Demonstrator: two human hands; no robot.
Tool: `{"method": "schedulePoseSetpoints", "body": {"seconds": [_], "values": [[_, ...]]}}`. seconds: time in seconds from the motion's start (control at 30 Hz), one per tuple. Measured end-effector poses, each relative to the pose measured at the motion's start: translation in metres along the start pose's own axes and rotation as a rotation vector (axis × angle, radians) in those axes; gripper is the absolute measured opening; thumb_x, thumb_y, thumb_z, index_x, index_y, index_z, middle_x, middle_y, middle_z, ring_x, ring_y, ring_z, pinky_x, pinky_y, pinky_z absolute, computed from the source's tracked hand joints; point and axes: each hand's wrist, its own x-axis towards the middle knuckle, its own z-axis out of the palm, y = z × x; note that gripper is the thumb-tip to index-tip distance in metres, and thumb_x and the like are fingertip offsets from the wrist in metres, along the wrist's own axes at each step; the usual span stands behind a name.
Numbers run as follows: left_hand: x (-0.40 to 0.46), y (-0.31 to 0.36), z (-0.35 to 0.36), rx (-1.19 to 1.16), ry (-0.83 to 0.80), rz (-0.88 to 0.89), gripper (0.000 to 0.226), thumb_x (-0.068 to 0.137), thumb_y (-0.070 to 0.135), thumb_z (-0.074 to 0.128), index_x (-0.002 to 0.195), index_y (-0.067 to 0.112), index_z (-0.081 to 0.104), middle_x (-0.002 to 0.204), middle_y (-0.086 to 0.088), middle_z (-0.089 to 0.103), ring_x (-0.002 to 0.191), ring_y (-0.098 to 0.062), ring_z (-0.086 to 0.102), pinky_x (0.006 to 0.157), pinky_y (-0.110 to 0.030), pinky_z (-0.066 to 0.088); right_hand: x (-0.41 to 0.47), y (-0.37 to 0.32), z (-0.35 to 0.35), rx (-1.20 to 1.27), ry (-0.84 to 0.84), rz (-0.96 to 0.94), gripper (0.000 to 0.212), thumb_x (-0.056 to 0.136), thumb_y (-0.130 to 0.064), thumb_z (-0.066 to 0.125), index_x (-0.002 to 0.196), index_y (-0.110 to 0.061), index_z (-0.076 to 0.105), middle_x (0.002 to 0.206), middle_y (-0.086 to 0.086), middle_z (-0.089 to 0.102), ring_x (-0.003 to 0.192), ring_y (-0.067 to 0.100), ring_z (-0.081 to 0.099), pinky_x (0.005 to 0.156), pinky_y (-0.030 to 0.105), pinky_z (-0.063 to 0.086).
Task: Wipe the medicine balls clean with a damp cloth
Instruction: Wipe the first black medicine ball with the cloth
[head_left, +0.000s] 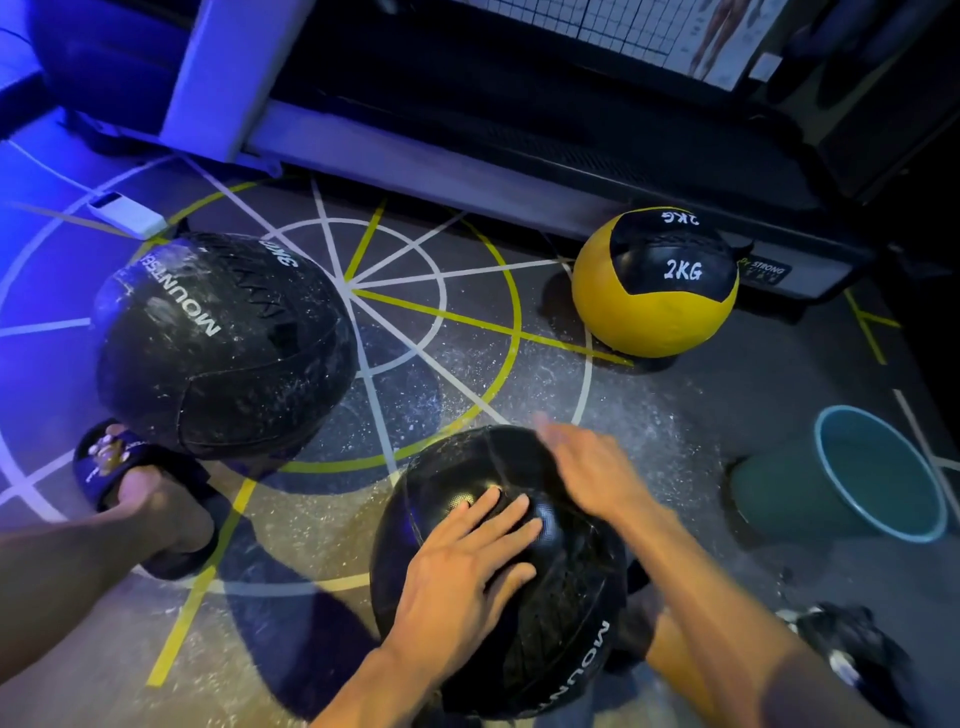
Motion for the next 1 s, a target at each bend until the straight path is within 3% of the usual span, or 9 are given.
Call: {"method": "schedulePoseSetpoints", "body": {"seconds": [0.1,0.23,0.4,0.47,0.57,0.7,0.8,0.9,1.0], "values": [[0.000,0.000,0.001,-0.014,-0.001,-0.006,0.042,0.104,0.057,0.049,0.143,0.043,0.057,0.156,0.029,0.040,0.152,-0.003,0.028,0.124,-0.027,0.021,-0.013,0.039,-0.011,0.096,-0.038,0.206,0.064,0.106,-0.057,0.021,0.090,-0.016,0.067,0.095,0.008,0.072,0.092,0.025,0.066,0.071,0.029,0.042],[0.005,0.005,0.005,0.020,-0.018,0.033,0.041,0.105,0.057,0.047,0.142,0.043,0.058,0.155,0.027,0.043,0.152,-0.005,0.029,0.123,-0.028,0.021,-0.007,-0.001,0.002,0.196,0.128,0.078,0.051,0.111,-0.046,0.029,0.120,-0.020,0.072,0.122,0.005,0.071,0.118,0.023,0.063,0.095,0.035,0.045],[0.001,0.006,0.003,0.005,-0.009,0.032,0.039,0.104,0.057,0.049,0.138,0.043,0.062,0.151,0.027,0.049,0.152,-0.001,0.027,0.121,-0.024,0.022,0.006,-0.052,0.023,-0.028,-0.040,-0.306,0.042,0.111,-0.037,0.030,0.141,-0.029,0.058,0.146,-0.005,0.059,0.130,0.018,0.057,0.112,0.041,0.045],[0.001,0.005,0.004,0.008,-0.015,0.033,0.040,0.104,0.059,0.047,0.140,0.044,0.060,0.154,0.027,0.044,0.152,-0.002,0.026,0.122,-0.024,0.021,0.009,-0.021,0.012,-0.003,-0.006,-0.234,0.040,0.111,-0.036,0.033,0.130,-0.026,0.066,0.134,-0.001,0.067,0.120,0.019,0.064,0.101,0.035,0.048],[0.001,0.004,0.005,-0.008,-0.018,0.018,0.042,0.104,0.059,0.048,0.141,0.044,0.058,0.155,0.029,0.041,0.152,-0.002,0.026,0.122,-0.024,0.019,-0.002,0.042,-0.017,0.015,-0.020,0.051,0.038,0.110,-0.025,0.037,0.082,-0.021,0.062,0.095,0.011,0.072,0.089,0.027,0.066,0.072,0.031,0.045],[0.004,0.002,0.004,-0.063,-0.007,-0.002,0.043,0.103,0.059,0.049,0.143,0.045,0.057,0.155,0.032,0.039,0.152,-0.001,0.026,0.123,-0.027,0.021,-0.028,0.098,-0.016,0.163,0.087,0.372,0.037,0.106,-0.022,0.042,0.095,-0.006,0.073,0.096,0.014,0.073,0.086,0.026,0.065,0.082,0.036,0.052],[0.005,0.007,0.008,-0.058,0.005,0.016,0.042,0.102,0.056,0.051,0.142,0.043,0.059,0.154,0.029,0.043,0.152,-0.003,0.029,0.121,-0.032,0.026,-0.031,0.071,0.011,0.281,0.111,0.321,0.036,0.106,-0.019,0.043,0.083,-0.008,0.069,0.087,0.011,0.071,0.092,0.034,0.067,0.078,0.039,0.050],[0.004,0.005,0.009,-0.027,0.023,0.023,0.043,0.101,0.055,0.051,0.140,0.041,0.061,0.154,0.026,0.045,0.151,-0.005,0.032,0.119,-0.034,0.030,-0.040,0.014,0.027,0.256,0.209,0.111,0.035,0.111,-0.024,0.033,0.120,-0.014,0.065,0.115,0.006,0.069,0.112,0.024,0.065,0.091,0.033,0.048],[0.004,0.001,0.007,-0.012,0.009,0.022,0.043,0.102,0.056,0.049,0.141,0.042,0.060,0.155,0.026,0.043,0.151,-0.005,0.031,0.119,-0.033,0.029,-0.061,-0.007,0.038,0.213,0.202,-0.218,0.054,0.108,-0.034,0.025,0.157,-0.016,0.038,0.163,-0.001,0.036,0.153,0.010,0.026,0.127,0.035,0.019]]}}
